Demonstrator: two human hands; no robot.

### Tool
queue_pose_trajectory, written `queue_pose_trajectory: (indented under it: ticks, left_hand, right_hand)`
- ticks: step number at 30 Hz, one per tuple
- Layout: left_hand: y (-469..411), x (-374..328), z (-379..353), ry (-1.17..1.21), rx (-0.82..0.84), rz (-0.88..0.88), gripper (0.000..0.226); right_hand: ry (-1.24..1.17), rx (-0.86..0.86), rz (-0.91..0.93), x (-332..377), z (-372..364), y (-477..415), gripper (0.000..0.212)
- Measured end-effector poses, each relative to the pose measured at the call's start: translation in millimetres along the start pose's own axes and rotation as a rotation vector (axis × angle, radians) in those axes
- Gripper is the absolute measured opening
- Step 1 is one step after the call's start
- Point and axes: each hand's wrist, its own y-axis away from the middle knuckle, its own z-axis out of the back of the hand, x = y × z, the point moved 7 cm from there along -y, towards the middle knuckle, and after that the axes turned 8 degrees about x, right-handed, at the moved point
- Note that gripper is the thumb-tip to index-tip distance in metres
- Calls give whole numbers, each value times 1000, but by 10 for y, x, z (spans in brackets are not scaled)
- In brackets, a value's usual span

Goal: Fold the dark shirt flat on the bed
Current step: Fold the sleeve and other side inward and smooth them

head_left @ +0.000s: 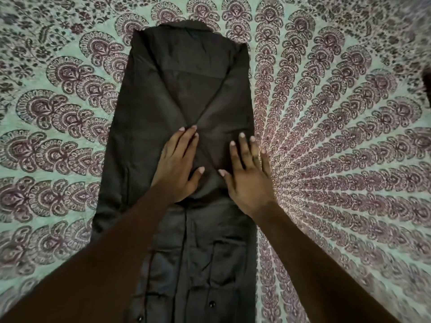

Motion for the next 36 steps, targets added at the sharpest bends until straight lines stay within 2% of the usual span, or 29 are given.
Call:
queue_pose_trajectory:
  ticks: [4, 6, 8, 12, 15, 17, 21, 30, 32, 36]
  left_hand:
    - [240, -32, 84, -134, -29, 63, 60]
    - [387, -47, 49, -199, -7, 67, 55]
    - [490, -35, -15, -193, 42, 52, 56]
    - [617, -43, -53, -134, 86, 104, 60]
    - [882, -270, -43, -46, 81, 95, 66]
    - [1146, -472, -75, -70, 77, 36, 67]
    - [1524, -503, -470, -125, 167, 14, 70]
    - [1679, -500, -489, -123, 88, 45, 71]
    - [1823, -533, -406, -107, 62, 55, 74]
    - [2178, -547, -374, -111, 57, 71, 78]
  right_hand:
    - [82, 30, 164, 309, -260, 459, 71]
    - [38, 0, 67, 280, -279, 623, 70]
    - [-9, 8, -2, 309, -342, 799, 73]
    - [15, 82, 169, 540, -531, 1163, 71]
    - [-46, 4, 2, 385, -409, 1362, 67]
    - [-65, -4, -79, 351, -432, 1547, 69]
    - [-48, 65, 59, 560, -764, 1834, 75]
    - [-73, 86, 112, 633, -851, 2085, 71]
    - [-60, 47, 142, 649, -782, 2159, 68]
    - [-114, -19, -24, 517, -639, 2234, 68]
